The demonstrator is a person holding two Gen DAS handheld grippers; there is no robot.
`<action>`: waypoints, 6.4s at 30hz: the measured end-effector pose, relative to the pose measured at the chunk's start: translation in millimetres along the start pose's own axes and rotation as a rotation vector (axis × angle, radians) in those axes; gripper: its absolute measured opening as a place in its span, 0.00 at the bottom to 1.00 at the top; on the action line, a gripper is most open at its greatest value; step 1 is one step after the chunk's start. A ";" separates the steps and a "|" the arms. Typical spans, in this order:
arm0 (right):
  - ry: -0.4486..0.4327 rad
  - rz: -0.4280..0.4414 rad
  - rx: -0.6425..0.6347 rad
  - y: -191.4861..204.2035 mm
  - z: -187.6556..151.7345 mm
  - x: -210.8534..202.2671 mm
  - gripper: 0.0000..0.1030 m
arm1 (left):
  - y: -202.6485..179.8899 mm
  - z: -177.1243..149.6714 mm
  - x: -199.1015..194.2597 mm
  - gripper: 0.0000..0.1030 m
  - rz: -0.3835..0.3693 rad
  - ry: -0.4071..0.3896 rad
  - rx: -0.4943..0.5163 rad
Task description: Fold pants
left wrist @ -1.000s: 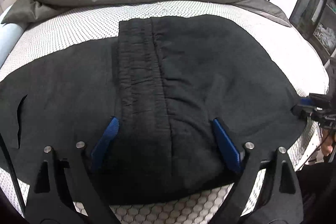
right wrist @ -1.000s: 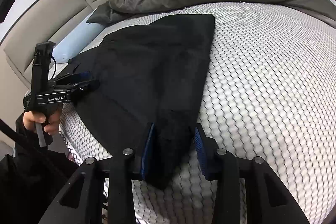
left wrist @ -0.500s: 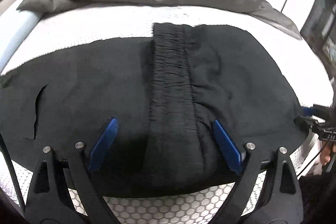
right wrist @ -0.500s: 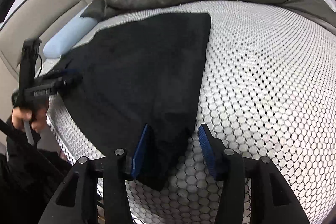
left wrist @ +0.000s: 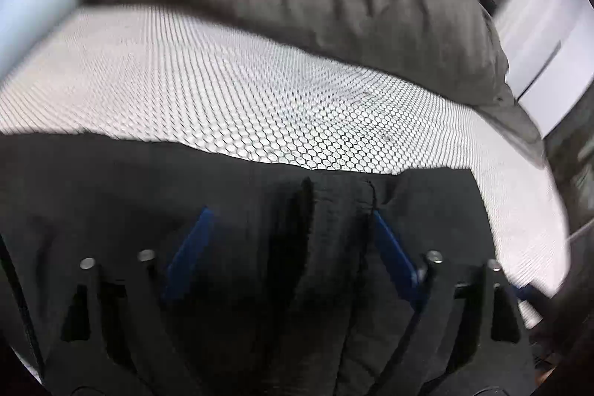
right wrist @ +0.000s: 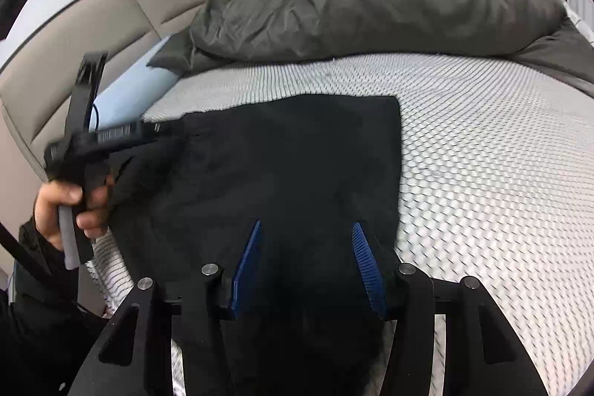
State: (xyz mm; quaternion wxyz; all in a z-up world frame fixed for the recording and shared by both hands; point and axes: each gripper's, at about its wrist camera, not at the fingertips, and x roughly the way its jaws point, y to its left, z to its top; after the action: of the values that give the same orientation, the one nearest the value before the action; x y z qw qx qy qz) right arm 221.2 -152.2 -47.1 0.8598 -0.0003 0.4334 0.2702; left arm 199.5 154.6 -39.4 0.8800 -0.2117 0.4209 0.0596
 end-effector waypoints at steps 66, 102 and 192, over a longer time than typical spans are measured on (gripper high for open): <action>0.069 -0.136 -0.129 14.7 -10.3 21.9 0.57 | -16.2 -75.9 4.9 0.96 0.030 0.087 0.279; 0.079 -0.266 -0.181 21.3 59.9 96.8 0.57 | -9.6 7.8 71.4 0.90 0.108 0.078 -0.023; -0.028 -0.310 0.048 -17.9 -47.4 -28.6 0.99 | -37.5 -34.5 -113.1 0.71 -0.218 -0.181 0.090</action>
State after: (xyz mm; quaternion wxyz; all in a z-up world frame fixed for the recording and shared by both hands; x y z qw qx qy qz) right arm 180.6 -191.9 -59.5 0.8969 -0.0428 0.4225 0.1235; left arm 113.2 114.4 40.2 0.9243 -0.2103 0.3166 -0.0363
